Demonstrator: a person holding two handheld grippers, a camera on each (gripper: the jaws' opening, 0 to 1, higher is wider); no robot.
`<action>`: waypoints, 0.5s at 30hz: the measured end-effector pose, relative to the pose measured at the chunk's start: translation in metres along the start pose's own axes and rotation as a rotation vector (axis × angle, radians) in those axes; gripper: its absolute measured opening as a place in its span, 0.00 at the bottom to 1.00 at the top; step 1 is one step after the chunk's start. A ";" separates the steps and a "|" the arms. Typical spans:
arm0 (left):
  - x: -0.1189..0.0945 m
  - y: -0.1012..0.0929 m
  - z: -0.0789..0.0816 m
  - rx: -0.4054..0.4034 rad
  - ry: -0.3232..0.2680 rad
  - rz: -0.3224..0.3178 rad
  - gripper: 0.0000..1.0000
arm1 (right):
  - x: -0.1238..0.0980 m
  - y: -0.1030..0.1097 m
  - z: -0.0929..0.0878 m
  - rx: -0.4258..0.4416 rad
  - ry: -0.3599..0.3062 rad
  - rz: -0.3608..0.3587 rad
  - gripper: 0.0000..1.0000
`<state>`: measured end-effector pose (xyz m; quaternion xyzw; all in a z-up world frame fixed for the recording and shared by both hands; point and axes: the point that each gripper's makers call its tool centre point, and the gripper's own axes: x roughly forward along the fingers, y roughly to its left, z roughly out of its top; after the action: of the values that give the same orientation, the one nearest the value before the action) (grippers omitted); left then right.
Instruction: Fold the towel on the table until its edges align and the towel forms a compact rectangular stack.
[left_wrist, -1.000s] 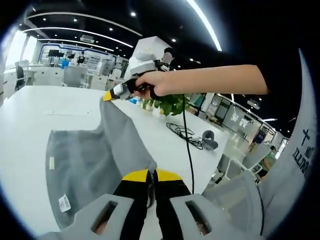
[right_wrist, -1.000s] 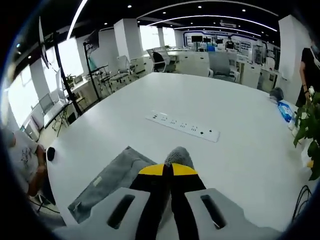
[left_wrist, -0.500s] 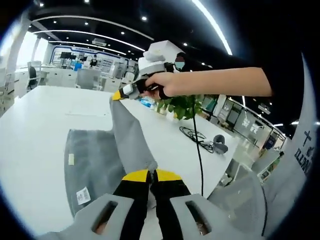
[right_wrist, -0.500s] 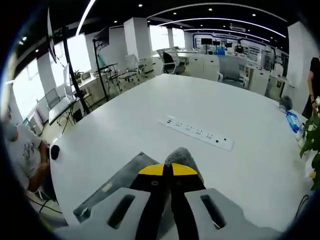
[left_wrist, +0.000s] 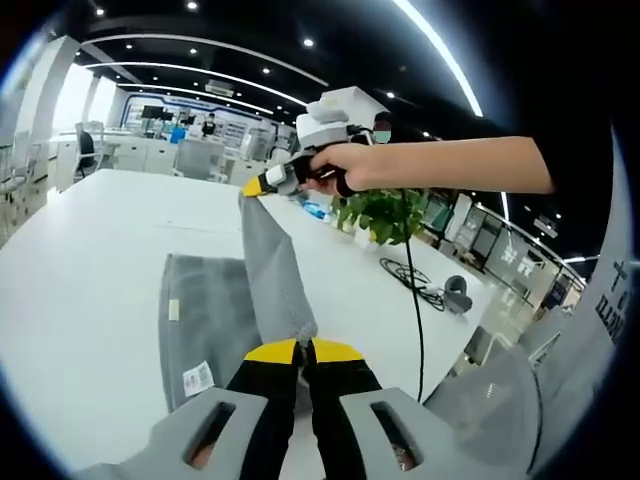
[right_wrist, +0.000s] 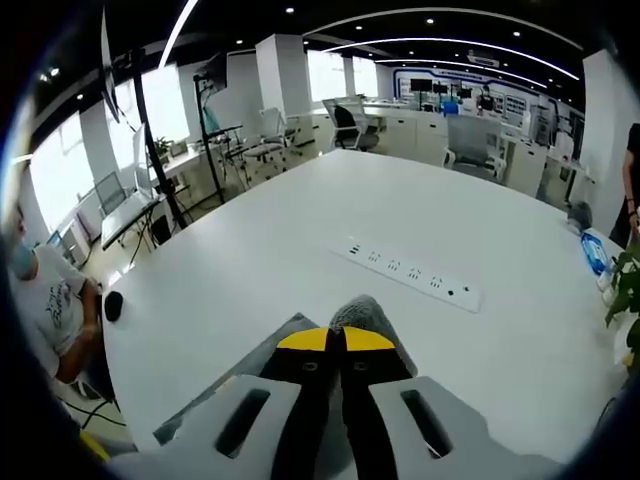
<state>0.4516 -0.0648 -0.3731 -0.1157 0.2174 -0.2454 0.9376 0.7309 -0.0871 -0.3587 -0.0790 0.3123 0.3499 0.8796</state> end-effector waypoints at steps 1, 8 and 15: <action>-0.002 0.000 0.000 -0.003 0.000 0.006 0.04 | 0.000 0.004 0.000 -0.002 -0.001 0.001 0.00; -0.009 0.013 -0.011 -0.018 0.005 0.042 0.04 | 0.003 0.017 0.003 -0.011 0.001 0.017 0.00; -0.015 0.025 -0.024 -0.053 0.020 0.072 0.04 | 0.015 0.022 0.002 -0.017 0.013 0.030 0.00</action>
<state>0.4392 -0.0389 -0.3971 -0.1302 0.2372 -0.2071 0.9402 0.7250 -0.0616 -0.3643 -0.0841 0.3160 0.3651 0.8717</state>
